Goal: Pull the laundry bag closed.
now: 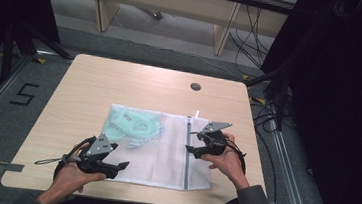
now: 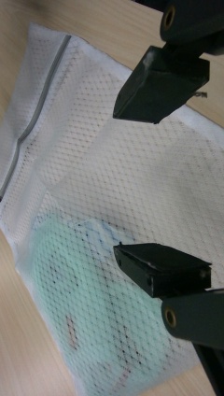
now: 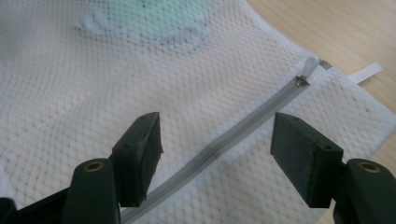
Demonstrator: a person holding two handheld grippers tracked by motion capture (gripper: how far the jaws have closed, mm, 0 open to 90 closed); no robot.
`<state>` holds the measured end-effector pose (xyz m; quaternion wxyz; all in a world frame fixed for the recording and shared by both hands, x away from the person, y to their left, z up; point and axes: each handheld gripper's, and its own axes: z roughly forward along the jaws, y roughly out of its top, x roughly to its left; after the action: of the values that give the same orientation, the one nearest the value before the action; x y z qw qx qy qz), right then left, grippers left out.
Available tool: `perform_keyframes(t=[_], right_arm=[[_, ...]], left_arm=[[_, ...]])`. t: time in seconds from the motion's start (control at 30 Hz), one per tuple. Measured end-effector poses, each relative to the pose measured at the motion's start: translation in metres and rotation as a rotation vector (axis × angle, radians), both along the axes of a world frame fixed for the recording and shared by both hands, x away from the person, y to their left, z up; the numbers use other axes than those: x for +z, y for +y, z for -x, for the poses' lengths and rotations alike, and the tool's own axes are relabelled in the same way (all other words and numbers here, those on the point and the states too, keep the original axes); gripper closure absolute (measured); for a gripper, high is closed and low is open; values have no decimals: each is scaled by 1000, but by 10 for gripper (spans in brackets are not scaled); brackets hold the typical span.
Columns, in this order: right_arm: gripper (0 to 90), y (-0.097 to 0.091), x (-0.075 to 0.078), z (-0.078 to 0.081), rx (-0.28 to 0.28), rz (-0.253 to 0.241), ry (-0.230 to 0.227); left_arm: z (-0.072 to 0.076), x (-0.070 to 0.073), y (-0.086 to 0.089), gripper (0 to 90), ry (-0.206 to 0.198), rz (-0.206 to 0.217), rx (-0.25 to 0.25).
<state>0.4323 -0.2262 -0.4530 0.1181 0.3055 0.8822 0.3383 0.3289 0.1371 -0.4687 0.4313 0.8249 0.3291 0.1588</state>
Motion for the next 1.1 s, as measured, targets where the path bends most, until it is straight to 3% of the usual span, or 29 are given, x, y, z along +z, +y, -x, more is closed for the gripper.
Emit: perform_keyframes(t=[0.03, 0.07, 0.17, 0.23, 0.3, 0.33, 0.37, 0.4, 0.43, 0.5, 0.57, 0.6, 0.63, 0.67, 0.73, 0.77, 0.8, 0.83, 0.87, 0.9, 0.97, 1.0, 1.03, 1.1], right_arm=[[335, 1, -3, 2, -16, -20, -18], [335, 0, -3, 5, -4, -20, -6], [328, -2, -5, 12, -3, -11, 1], [328, -3, -6, 16, 6, 6, 3], [326, -5, -9, 18, 16, 25, -20], [321, -5, -9, 21, 4, 19, -6], [319, -7, -8, 22, 13, 33, 10], [318, -7, -11, 22, 8, 19, -23], [317, -8, -11, 23, 15, 30, -20], [310, -11, -12, 27, 8, 26, -13], [306, -13, -13, 31, 10, 25, -7], [303, -14, -12, 33, 6, 34, 13], [303, -15, -13, 36, 5, 20, -2], [302, -17, -14, 37, 14, 26, -4], [300, -20, -15, 41, 28, 34, -14], [300, -20, -16, 46, -6, 30, 11], [299, -22, -16, 48, -4, 34, 10], [296, -24, -17, 50, -5, 33, 7], [293, -25, -16, 52, 1, 40, 22], [291, -27, -19, 52, 13, 41, -11], [291, -30, -19, 55, 0, 43, -7], [291, -32, -20, 55, 8, 43, -19], [291, -33, -20, 58, -12, 36, -2], [288, -36, -19, 59, 3, 45, -9]], left_arm=[[1, 0, 0, 284, -2, 5, -3], [2, 0, 0, 281, -2, 7, -3], [4, -1, 0, 277, -3, 24, 8], [5, 1, 3, 276, -3, 2, 3], [7, 0, 3, 274, -7, 29, 19], [7, 1, 5, 272, -1, 14, 12], [8, 1, 5, 272, -6, 25, 19], [8, 0, 6, 272, -12, 25, 14], [9, 2, 8, 271, -6, 2, 10], [10, 2, 9, 269, -2, 26, 28], [10, 3, 12, 267, -15, 20, 23], [10, 3, 15, 266, -8, 7, 19], [10, 3, 15, 265, -8, 7, 19], [11, 2, 15, 265, 3, 34, 35], [11, 2, 18, 264, 9, 20, 35], [11, 2, 19, 263, 14, 27, 37], [11, 1, 19, 263, 17, 62, 38], [11, 2, 21, 263, 27, 36, 29], [13, 2, 22, 263, 27, 34, 51], [14, 2, 23, 263, 19, 30, 44], [17, 3, 25, 260, 3, 28, 65], [18, 3, 29, 260, 17, 21, 61], [20, 2, 29, 260, 6, 52, 79], [22, 3, 31, 259, 14, 46, 83]])
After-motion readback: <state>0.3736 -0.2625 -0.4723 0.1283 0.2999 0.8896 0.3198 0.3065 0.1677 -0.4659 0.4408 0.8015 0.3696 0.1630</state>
